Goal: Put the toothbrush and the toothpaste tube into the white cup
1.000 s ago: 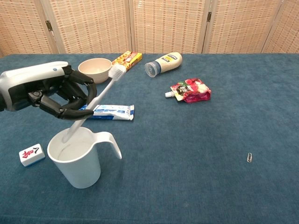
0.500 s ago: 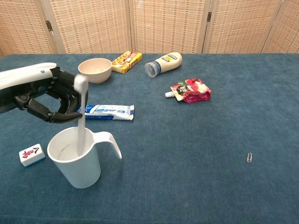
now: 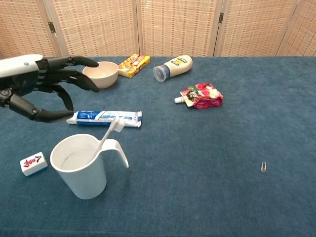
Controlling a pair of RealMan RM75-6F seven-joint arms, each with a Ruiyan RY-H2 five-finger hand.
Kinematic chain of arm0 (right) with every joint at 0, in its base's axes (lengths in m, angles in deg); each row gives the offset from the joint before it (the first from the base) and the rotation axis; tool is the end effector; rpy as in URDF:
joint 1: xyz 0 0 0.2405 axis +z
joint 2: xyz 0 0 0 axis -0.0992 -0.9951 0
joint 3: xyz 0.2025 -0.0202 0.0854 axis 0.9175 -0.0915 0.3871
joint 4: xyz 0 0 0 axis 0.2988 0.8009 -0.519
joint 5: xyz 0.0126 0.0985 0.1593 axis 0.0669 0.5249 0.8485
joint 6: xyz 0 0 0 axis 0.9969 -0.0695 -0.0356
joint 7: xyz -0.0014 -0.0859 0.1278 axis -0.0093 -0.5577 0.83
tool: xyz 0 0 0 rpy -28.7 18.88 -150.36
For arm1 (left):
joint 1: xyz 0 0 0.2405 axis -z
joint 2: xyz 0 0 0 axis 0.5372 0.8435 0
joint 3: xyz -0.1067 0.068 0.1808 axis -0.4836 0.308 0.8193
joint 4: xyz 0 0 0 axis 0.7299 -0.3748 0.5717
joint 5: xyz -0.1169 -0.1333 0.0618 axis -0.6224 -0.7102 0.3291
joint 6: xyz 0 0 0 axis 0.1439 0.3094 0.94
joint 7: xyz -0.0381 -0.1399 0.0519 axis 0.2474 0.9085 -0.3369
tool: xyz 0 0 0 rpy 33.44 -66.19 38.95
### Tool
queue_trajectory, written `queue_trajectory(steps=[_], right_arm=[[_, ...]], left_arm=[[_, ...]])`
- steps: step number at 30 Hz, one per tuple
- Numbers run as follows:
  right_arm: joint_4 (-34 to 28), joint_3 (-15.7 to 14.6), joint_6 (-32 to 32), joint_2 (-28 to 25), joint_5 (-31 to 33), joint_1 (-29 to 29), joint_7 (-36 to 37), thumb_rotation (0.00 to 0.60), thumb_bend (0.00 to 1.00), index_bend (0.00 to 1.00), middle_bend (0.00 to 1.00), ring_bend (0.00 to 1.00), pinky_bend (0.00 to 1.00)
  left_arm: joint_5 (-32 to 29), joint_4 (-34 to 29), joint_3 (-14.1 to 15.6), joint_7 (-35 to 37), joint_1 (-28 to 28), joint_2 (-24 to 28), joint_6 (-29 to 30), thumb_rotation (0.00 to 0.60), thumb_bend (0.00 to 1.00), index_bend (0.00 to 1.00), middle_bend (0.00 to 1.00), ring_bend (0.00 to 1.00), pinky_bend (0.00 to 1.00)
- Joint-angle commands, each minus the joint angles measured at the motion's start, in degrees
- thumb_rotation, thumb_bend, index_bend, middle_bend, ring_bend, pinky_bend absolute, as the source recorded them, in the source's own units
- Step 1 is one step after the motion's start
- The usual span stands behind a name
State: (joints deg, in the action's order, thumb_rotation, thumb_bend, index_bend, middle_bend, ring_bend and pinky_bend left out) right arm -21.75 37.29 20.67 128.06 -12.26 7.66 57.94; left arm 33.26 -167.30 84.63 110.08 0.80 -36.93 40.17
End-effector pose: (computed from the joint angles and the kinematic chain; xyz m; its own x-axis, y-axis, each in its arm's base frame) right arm -0.2805 -0.1735 0.1838 0.3448 0.0081 0.9386 -0.9386 0.0167 0.3447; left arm -0.1303 0.2573 0.0611 -0.0891 0.5005 0.8611 0.8833 -0.3598 0.3005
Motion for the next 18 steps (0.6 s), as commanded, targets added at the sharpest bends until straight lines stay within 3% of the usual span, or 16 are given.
queue_trajectory(steps=[1,8,14,18], right_arm=[[-0.04,-0.01,0.03,0.0,-0.06,0.0,0.02,0.6,0.28,0.25,0.28,0.14,0.12],[-0.1,-0.01,0.04,-0.08,-0.2,0.06,0.01,0.6,0.28,0.25,0.28,0.14,0.12],[-0.19,-0.05,0.04,-0.12,-0.32,0.1,-0.03,0.6,0.28,0.25,0.28,0.14,0.12],[-0.41,-0.06,0.12,-0.25,-0.34,0.07,-0.19,0.6,0.28,0.25,0.28,0.14,0.12]], left_arm=[[-1.56,-1.54,-2.59,3.41,0.34,3.0,1.37,0.6,0.33,0.14,0.27,0.2,0.42],[-12.43,3.43,-8.16,0.81,2.01,2.2,-1.87,0.6,0.33,0.3,0.36,0.28,0.47],[-17.78,12.53,-9.12,-9.87,5.26,-2.39,-6.87,0.6,0.33,0.37,0.44,0.35,0.48],[-18.91,19.05,-9.04,-16.24,7.37,-6.48,-9.01,0.6,0.33,0.39,0.56,0.44,0.5]])
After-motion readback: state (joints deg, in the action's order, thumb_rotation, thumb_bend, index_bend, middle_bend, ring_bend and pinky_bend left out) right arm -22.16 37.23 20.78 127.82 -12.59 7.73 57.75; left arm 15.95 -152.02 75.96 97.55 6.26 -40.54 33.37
